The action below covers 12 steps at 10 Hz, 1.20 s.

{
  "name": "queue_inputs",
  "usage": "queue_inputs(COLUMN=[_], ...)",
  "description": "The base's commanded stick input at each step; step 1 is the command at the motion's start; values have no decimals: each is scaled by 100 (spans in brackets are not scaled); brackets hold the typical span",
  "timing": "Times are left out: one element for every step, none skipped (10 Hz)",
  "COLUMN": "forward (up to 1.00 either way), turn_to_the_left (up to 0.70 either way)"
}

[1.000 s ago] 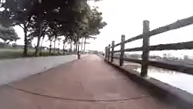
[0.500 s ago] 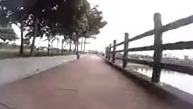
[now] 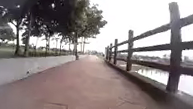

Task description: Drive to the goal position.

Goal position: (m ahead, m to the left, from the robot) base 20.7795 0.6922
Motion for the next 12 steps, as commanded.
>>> queue_inputs(forward=[100, 100, 100, 100, 100, 100, 100, 100, 100, 100, 100, 100], turn_to_the_left=[37, 30, 12, 0, 0, 0, 0, 0, 0, 0, 0, 0])
